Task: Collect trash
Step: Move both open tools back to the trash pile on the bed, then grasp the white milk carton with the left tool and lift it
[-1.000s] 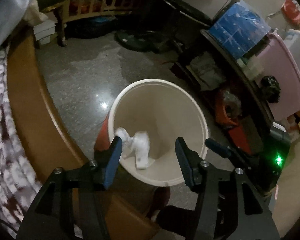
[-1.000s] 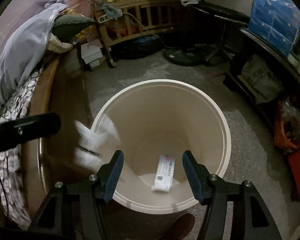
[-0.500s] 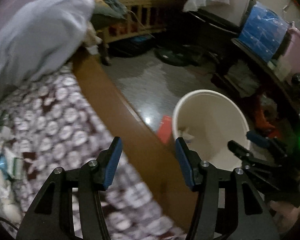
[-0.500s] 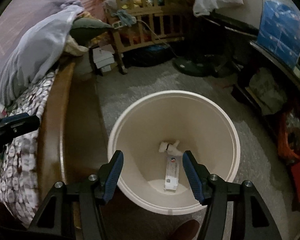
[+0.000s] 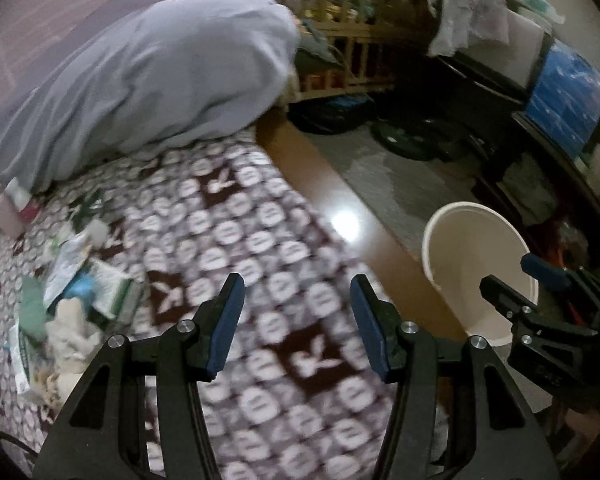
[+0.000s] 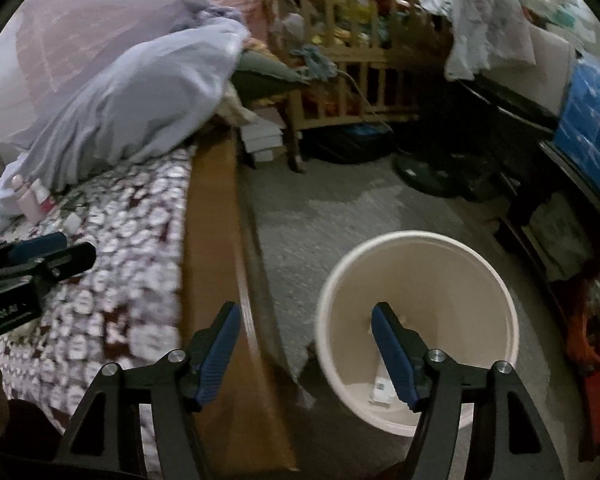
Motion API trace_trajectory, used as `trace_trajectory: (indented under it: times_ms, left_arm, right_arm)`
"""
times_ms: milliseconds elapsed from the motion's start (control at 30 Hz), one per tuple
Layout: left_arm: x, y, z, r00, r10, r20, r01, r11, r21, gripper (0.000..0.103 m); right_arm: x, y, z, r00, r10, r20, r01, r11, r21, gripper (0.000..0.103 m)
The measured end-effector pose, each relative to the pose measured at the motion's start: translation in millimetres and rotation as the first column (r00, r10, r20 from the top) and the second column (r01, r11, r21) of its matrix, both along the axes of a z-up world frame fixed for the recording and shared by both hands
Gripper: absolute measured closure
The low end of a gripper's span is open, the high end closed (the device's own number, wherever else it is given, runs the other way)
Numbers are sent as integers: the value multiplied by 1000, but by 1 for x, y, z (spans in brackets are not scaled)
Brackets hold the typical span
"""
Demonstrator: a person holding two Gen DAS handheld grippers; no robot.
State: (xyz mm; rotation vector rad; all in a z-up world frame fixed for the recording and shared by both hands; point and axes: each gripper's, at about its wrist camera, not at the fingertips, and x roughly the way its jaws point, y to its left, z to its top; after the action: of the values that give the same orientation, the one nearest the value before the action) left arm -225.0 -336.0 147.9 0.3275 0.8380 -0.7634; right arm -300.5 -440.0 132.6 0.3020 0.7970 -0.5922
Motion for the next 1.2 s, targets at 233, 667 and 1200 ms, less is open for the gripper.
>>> trace_trajectory:
  times_ms: [233, 667, 1200]
  left_arm:
    - [16, 47, 7, 995, 92, 40, -92, 996, -7, 50]
    - [53, 134, 1, 966, 257, 32, -256, 966, -12, 49]
    - [100, 252, -28, 891, 453, -12, -453, 891, 26, 49]
  right_arm:
    - [31, 35, 15, 996, 83, 31, -83, 996, -15, 37]
    - [91, 107, 11, 966, 257, 1, -257, 966, -39, 34]
    - [147, 173, -9, 904, 416, -96, -420, 907, -22, 31]
